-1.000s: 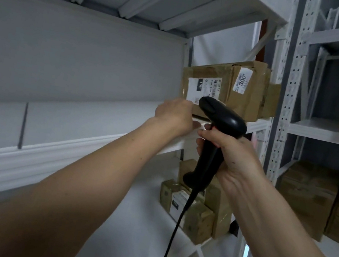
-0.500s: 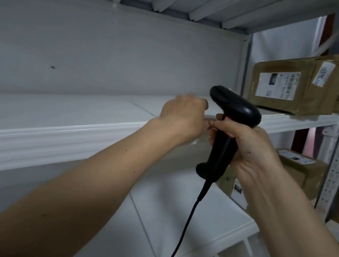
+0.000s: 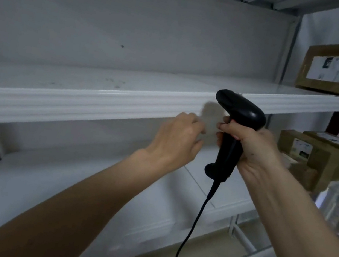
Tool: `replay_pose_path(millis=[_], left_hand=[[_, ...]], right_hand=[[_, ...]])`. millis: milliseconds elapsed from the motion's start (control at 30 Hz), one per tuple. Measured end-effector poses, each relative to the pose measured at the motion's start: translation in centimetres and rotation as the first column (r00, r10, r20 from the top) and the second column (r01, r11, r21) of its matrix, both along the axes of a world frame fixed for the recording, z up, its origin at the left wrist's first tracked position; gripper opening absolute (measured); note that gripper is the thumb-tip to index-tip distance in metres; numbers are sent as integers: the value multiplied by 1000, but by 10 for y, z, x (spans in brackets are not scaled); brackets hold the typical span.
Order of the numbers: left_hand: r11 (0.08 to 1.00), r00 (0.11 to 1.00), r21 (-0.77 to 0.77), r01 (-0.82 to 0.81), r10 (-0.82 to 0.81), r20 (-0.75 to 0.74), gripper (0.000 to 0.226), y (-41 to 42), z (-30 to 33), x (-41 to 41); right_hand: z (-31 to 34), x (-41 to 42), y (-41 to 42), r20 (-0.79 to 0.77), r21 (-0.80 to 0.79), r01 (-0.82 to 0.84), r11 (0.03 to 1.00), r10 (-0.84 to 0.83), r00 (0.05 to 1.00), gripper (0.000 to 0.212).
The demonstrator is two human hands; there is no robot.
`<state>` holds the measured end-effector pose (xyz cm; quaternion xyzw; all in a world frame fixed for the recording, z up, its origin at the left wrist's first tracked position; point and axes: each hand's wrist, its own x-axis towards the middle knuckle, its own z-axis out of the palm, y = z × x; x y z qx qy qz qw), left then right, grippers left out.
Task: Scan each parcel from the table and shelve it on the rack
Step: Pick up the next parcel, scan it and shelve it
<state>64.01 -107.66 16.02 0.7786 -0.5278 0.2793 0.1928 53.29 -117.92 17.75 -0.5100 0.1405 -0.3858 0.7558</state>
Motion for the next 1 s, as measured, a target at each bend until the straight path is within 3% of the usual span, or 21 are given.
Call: replay_pose_path(millis=[167,400,667,1000], left_hand=[[932,927,61,-358,362,-93,32,52,-21,3],[751,737,154,-642,660,-147,37,126,-61,-33],[513,488,281,-811,858,-159,41,234,-84,-70],[330,276,345,-878,941,-198,38,412,-100,-111]], right_hand=[[-15,7,34,-43,24,-209,978,210,977,16],[-57,9,78,-214,45,-501,864,498,840,15],[-89,8,166,-274,138,-696,704,703,657,19],[-115,16,338,-330,161,-816,555,810,486,17]])
